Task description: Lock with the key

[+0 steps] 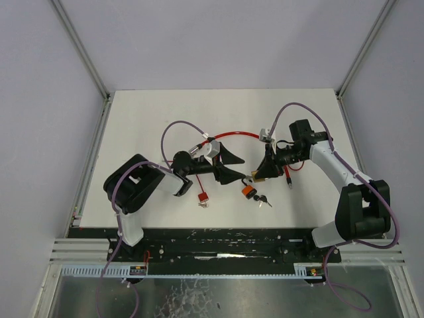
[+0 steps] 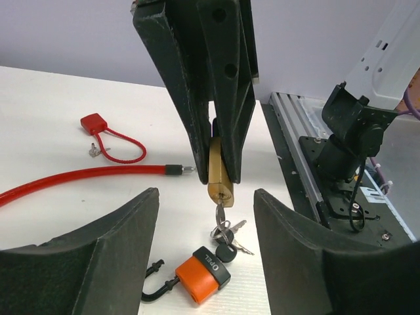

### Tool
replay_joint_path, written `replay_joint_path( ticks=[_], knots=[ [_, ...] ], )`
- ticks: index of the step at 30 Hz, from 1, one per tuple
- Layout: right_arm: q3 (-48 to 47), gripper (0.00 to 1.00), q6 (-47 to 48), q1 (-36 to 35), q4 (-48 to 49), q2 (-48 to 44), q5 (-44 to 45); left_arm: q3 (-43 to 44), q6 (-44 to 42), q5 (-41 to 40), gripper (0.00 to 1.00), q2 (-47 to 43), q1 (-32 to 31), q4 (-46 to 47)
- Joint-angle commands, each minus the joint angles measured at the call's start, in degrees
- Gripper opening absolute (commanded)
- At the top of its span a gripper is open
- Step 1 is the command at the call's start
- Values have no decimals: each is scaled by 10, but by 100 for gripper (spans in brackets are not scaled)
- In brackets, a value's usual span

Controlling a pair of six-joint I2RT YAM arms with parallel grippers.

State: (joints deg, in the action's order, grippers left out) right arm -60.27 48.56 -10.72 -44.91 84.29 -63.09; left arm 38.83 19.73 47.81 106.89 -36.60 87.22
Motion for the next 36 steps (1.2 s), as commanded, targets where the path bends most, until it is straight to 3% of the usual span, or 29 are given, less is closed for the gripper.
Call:
replay_joint_path(
  ticks=[1,6,11,17,20,23,26,28,33,36],
  knots=[
    [-33,0,39,6,-36,-13,-21,-3,-38,12,59,-2,4,41],
    [-32,0,46,11,-35,-23,-4,18,-34,28,59,9,-1,-2],
    [-37,0,67,15,-51,-26,2,29,-97,-9,58,0,-22,-83],
    [-58,0,182,35,-154,-40,-2,-41,-44,-88,57,-38,-24,34],
    [-52,0,201,40,-176,-69,21,-83,-12,-102,58,-93,-38,21],
    [-33,0,211,40,-172,-99,49,-119,-70,-141,60,-157,-86,-60],
    [-23,0,212,41,-183,-112,53,-148,-208,-245,66,-228,-157,-183],
    [-19,0,230,41,-208,-113,40,-166,-290,-317,71,-257,-203,-213],
    [-6,0,267,41,-254,-104,21,-171,-272,-355,72,-318,-246,-248],
    [1,0,263,41,-256,-101,17,-149,-301,-435,74,-345,-286,-316]
  ],
)
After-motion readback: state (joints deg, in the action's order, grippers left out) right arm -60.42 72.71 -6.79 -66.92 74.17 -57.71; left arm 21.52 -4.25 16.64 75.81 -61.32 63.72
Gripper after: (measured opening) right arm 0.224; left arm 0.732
